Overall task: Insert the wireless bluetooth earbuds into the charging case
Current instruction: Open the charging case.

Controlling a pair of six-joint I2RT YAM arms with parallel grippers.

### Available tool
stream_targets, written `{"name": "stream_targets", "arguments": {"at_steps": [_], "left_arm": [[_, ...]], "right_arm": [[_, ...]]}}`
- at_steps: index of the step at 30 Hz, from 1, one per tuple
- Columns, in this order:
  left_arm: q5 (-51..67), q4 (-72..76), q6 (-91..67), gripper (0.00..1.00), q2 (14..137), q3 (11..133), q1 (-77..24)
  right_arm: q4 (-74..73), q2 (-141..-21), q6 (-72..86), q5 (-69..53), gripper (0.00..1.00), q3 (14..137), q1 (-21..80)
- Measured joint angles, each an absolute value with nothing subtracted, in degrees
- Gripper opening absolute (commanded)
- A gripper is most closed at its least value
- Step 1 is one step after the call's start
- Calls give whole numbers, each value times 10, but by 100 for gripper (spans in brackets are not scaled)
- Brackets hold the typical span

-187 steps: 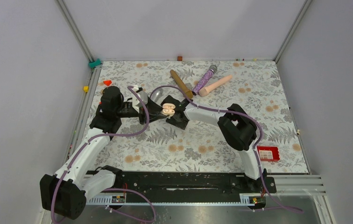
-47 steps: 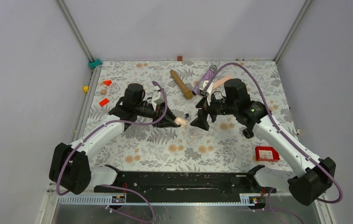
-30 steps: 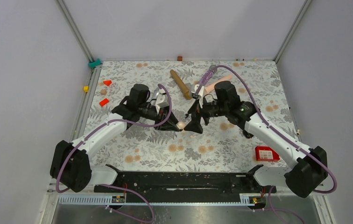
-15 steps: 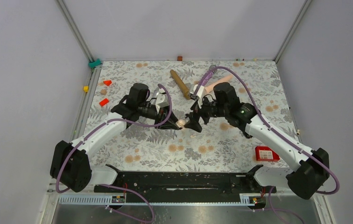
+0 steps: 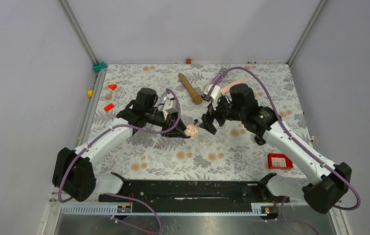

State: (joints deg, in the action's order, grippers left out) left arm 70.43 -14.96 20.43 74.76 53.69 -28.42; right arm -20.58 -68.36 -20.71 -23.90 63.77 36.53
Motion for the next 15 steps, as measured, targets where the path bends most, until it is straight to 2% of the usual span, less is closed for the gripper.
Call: {"name": "stream_targets", "arguments": {"at_steps": [5, 8, 15], "left_arm": [[703, -194, 234, 0, 748, 558, -284], [702, -214, 252, 0, 747, 570, -282], [701, -243, 277, 0, 707, 573, -255]], "right_arm": [[-239, -686, -190, -261, 98, 667, 332], [-255, -706, -176, -257, 93, 693, 310], [-296, -835, -153, -221, 87, 710, 306]]}}
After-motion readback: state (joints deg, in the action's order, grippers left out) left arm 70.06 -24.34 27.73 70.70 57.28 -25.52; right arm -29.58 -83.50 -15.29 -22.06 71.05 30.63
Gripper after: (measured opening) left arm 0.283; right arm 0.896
